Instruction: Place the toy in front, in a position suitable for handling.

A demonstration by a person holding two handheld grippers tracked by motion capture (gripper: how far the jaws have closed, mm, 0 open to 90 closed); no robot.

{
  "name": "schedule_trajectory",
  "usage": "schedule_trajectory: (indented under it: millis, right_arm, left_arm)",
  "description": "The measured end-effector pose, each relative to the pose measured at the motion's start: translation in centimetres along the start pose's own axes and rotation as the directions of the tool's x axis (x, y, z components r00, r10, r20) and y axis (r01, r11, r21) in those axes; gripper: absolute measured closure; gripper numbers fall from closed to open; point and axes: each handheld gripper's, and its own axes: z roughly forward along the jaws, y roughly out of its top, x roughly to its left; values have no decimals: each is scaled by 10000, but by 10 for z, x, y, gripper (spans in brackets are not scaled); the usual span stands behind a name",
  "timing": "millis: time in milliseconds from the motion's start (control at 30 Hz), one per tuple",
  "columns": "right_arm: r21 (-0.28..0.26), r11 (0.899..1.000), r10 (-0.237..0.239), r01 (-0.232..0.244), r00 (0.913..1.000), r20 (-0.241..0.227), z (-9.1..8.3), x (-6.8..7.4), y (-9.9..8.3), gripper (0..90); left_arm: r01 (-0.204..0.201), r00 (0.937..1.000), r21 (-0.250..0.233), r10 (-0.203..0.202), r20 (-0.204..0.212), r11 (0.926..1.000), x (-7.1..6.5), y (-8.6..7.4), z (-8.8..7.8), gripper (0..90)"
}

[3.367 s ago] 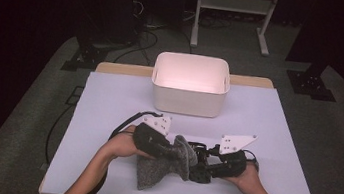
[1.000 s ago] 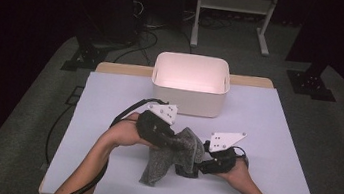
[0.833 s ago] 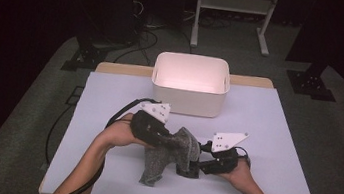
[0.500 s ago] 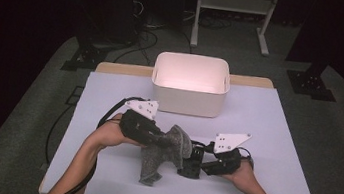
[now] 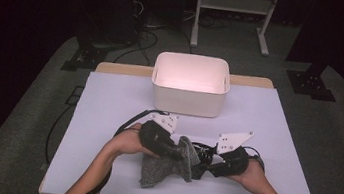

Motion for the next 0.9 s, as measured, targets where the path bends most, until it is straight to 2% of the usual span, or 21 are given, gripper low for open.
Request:
schedule_trajectory:
  millis: [67, 133, 233, 300, 400, 533, 667, 800, 900]
  right_arm:
    - [165, 9999, 16, -16, 10000, 5, -1, 1, 0, 558]
    - [138, 9996, 240, -240, 9997, 4, -1, 0, -1, 558]
    - [-97, 9997, 232, -231, 9997, 51, 0, 0, -1, 560]
    - [-277, 9990, 364, -363, 9993, 14, 3, -1, 0, 560]
    - [-580, 9979, 276, -279, 9996, -49, 9, -2, 7, 560]
    - [-860, 9963, -27, 9, 9998, -208, 27, -4, 26, 560]
    - [-1108, 9938, -177, 111, 9982, -581, 52, -9, 43, 560]
    - [-1024, 9947, -152, 62, 9961, -872, 76, -12, 50, 560]
    - [-894, 9960, -70, -16, 9954, -960, 81, -14, 47, 559]
  left_arm:
    - [80, 10000, -196, -79, 55, 9998, 1, -1, 2, 790]
    - [70, 9999, -294, -68, 75, 9995, 1, -2, 2, 791]
    - [61, 10000, -354, -58, 66, 9994, 1, -4, -1, 792]
    - [102, 9999, -472, -101, 20, 9988, 1, -5, -6, 797]
    - [101, 9997, -414, -111, -232, 9991, -3, -7, -21, 799]
    - [294, 9969, -228, -310, -719, 9993, -9, -17, -47, 799]
    - [597, 9918, -339, -631, -1108, 9976, -15, -32, -71, 798]
    - [917, 9868, -236, -940, -1315, 9955, -15, -45, -77, 798]
    - [969, 9873, -393, -1011, -1229, 9945, -11, -50, -71, 797]
